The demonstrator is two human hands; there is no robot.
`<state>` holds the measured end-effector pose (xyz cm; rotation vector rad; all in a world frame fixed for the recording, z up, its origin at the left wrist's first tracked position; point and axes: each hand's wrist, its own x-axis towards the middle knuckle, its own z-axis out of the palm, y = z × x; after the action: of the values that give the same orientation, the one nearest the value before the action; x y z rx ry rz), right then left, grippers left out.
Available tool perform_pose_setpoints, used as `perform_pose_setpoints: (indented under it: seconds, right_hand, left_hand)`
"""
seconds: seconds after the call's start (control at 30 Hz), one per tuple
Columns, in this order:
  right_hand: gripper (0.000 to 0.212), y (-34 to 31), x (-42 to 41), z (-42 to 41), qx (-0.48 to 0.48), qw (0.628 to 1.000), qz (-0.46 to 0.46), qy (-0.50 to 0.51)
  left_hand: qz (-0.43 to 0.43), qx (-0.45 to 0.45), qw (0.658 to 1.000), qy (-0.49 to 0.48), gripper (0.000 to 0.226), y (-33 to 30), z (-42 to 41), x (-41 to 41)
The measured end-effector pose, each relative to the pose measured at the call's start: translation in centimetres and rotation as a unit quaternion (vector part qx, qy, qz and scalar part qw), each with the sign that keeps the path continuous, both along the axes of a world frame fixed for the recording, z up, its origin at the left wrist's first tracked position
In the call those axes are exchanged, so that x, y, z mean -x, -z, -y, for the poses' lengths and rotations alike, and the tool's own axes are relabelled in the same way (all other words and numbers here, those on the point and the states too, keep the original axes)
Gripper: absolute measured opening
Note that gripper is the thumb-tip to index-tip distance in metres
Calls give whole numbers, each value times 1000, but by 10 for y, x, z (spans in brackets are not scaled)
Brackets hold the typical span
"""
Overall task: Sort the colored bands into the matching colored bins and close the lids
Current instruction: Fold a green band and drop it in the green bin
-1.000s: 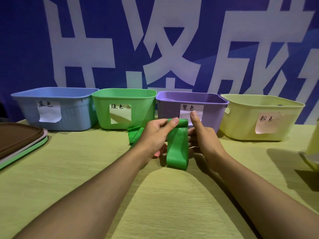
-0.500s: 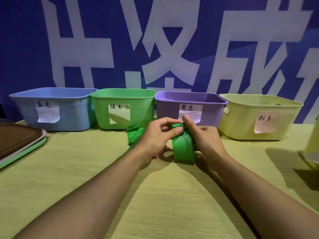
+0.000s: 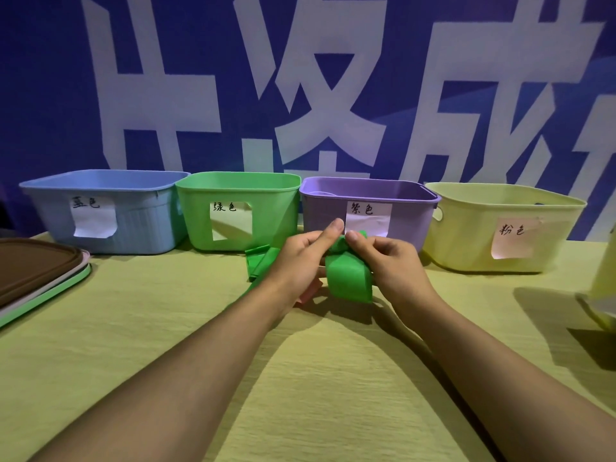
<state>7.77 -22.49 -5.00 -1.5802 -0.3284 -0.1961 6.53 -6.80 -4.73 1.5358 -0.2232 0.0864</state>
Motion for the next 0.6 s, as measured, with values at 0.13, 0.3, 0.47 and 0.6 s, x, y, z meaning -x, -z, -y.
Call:
perform_pose_setpoints:
  seconds: [0.13, 0.3, 0.47, 0.6]
  right_hand:
    - [26, 5, -5, -1, 2, 1000, -3, -25]
    - [18, 6, -8, 0, 11, 999, -4, -38]
    - [12, 5, -6, 1, 13, 998, -12, -53]
    - [15, 2, -3, 2, 6, 998, -28, -60]
  left_hand:
    - [-9, -58, 997, -48, 60, 8, -2, -9]
    - [-16, -52, 997, -61, 76, 8, -4, -11]
    - [-40, -57, 995, -75, 83, 8, -5, -12]
    - [-25, -57, 995, -79, 71, 11, -4, -14]
